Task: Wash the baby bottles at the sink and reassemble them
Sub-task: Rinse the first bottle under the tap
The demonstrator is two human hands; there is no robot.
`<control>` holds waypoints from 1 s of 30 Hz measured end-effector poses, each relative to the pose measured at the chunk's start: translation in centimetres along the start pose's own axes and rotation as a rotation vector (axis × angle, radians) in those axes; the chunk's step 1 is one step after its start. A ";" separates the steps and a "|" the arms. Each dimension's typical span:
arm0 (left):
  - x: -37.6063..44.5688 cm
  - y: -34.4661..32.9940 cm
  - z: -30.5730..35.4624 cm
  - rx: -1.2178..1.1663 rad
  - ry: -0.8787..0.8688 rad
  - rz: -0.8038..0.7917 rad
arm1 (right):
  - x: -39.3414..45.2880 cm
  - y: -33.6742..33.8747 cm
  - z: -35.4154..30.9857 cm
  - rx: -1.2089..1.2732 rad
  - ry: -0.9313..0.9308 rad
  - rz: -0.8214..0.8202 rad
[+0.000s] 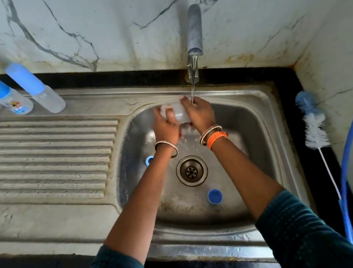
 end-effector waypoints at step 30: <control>-0.6 -4.0 0.9 -0.281 0.573 -0.205 | 0.5 1.6 -2.6 0.474 -0.040 0.122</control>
Point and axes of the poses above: each hand's wrist, its own x-axis towards the middle knuckle, its own y-axis out of the back of the hand, z = x × y, the point moved 6 cm from there along x, towards the middle knuckle, and after that the axes turned 2 degrees about z, right-handed, at the moved point
